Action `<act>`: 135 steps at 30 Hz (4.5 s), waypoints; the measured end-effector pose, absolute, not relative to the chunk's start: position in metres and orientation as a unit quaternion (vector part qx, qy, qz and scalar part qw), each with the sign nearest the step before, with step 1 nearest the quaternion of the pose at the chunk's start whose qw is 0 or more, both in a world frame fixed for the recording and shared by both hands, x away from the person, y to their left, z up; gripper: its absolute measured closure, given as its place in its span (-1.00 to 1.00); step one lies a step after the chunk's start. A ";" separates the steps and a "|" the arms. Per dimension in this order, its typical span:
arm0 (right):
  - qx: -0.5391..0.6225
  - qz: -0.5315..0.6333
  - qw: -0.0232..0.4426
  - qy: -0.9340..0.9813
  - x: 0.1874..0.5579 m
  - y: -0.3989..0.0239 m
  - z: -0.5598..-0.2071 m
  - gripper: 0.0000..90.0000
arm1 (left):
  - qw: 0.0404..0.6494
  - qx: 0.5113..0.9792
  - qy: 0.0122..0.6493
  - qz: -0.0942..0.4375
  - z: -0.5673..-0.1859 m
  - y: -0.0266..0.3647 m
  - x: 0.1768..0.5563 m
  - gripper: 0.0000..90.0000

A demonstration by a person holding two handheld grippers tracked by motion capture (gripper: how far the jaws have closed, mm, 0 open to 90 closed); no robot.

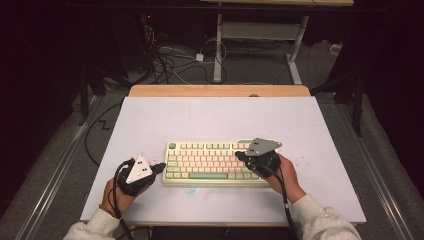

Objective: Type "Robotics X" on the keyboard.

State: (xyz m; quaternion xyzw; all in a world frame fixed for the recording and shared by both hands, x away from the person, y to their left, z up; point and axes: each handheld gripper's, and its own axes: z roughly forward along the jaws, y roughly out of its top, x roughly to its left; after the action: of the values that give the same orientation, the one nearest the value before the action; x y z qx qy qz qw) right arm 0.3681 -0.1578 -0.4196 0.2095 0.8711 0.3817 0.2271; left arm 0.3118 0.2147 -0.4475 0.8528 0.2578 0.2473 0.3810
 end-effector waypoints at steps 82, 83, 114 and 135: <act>0.209 0.365 0.228 0.878 0.375 -0.126 -0.429 1.00 | 0.370 0.867 0.249 0.220 -0.459 0.207 0.310 0.94; 0.208 0.371 0.229 0.875 0.374 -0.127 -0.427 1.00 | 0.369 0.868 0.249 0.221 -0.459 0.207 0.310 0.94; 0.201 0.416 0.253 0.850 0.342 -0.166 -0.404 1.00 | 0.369 0.868 0.249 0.221 -0.455 0.208 0.309 0.94; 0.215 0.419 0.267 0.841 0.319 -0.205 -0.403 1.00 | 0.388 0.871 0.223 0.204 -0.439 0.181 0.317 0.94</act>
State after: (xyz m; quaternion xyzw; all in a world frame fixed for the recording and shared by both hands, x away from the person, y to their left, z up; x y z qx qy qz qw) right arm 0.3186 -0.2049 -0.4028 0.2150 0.8405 0.4194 0.2672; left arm 0.3175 0.1810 -0.4393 0.8707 0.2232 0.2037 0.3880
